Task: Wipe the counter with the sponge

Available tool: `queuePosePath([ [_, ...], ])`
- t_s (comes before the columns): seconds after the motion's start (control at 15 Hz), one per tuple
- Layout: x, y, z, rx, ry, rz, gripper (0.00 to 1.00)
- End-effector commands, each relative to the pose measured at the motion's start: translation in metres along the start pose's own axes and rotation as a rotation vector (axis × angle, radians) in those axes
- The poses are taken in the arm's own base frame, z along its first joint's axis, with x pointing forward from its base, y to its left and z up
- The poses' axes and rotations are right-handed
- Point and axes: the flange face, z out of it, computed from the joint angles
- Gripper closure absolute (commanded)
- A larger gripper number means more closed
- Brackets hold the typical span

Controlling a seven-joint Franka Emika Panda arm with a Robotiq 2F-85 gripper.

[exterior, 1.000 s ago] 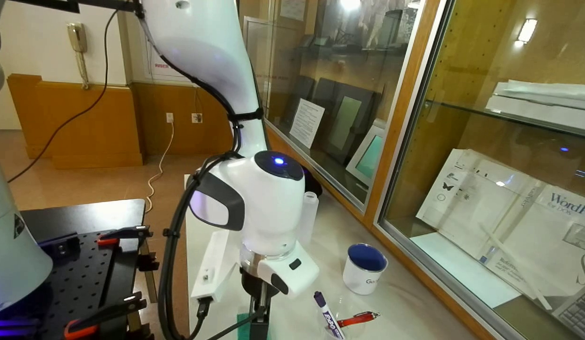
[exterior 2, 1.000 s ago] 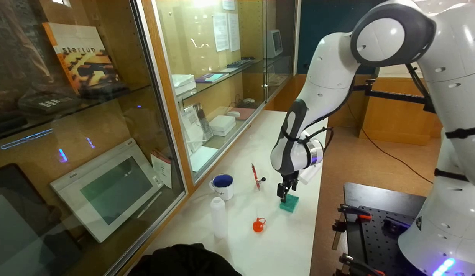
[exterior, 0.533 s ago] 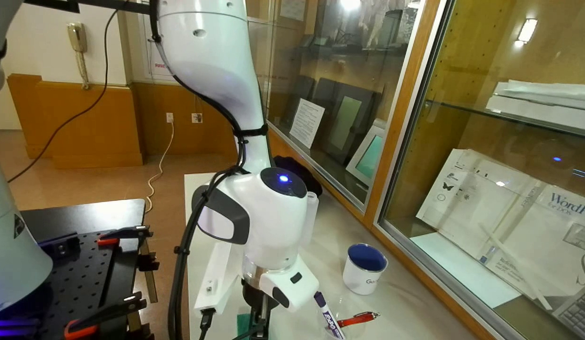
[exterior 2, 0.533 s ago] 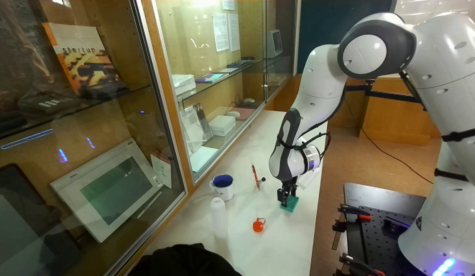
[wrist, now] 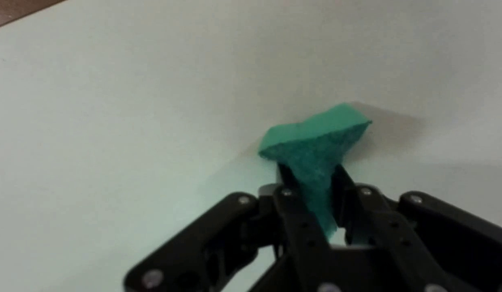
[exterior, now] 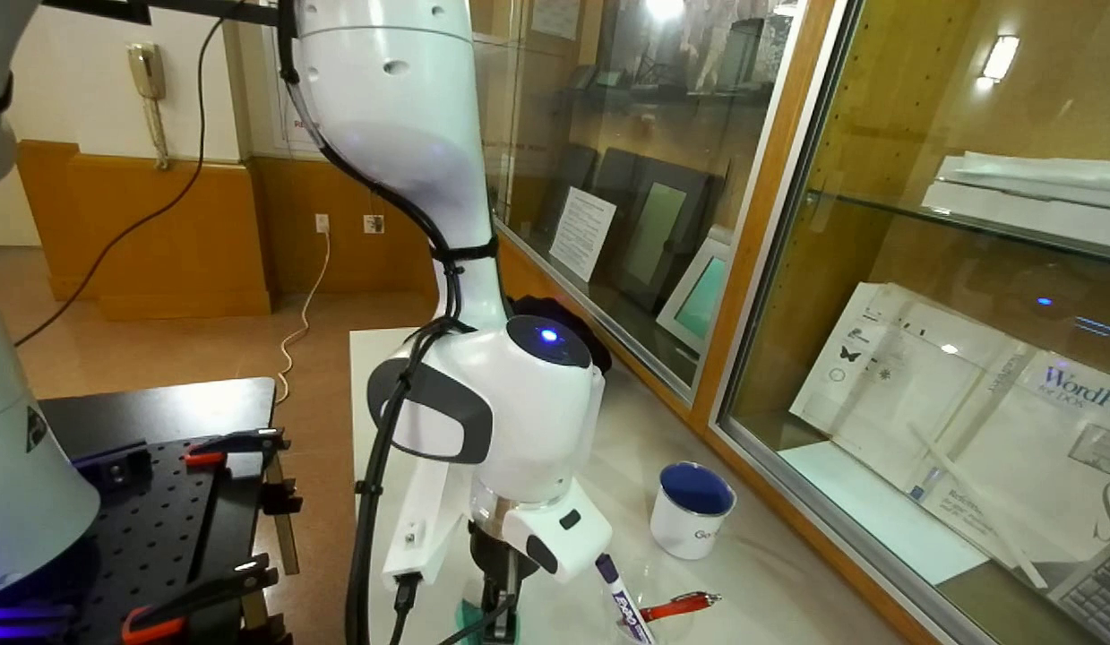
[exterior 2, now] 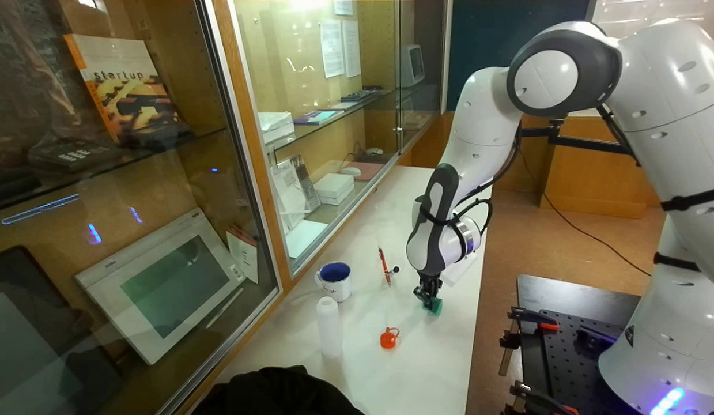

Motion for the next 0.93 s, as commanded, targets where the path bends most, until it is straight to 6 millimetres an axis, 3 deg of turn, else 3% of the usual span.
queuePosePath([
  [0.0,0.000,-0.002,0.002,-0.019,0.022,0.019,1.00],
  [0.27,-0.003,-0.027,-0.008,-0.017,0.055,-0.066,0.99],
  [0.73,-0.002,-0.108,-0.011,0.099,0.108,-0.254,0.98],
  [0.87,-0.006,-0.120,-0.008,0.132,0.081,-0.258,0.98],
])
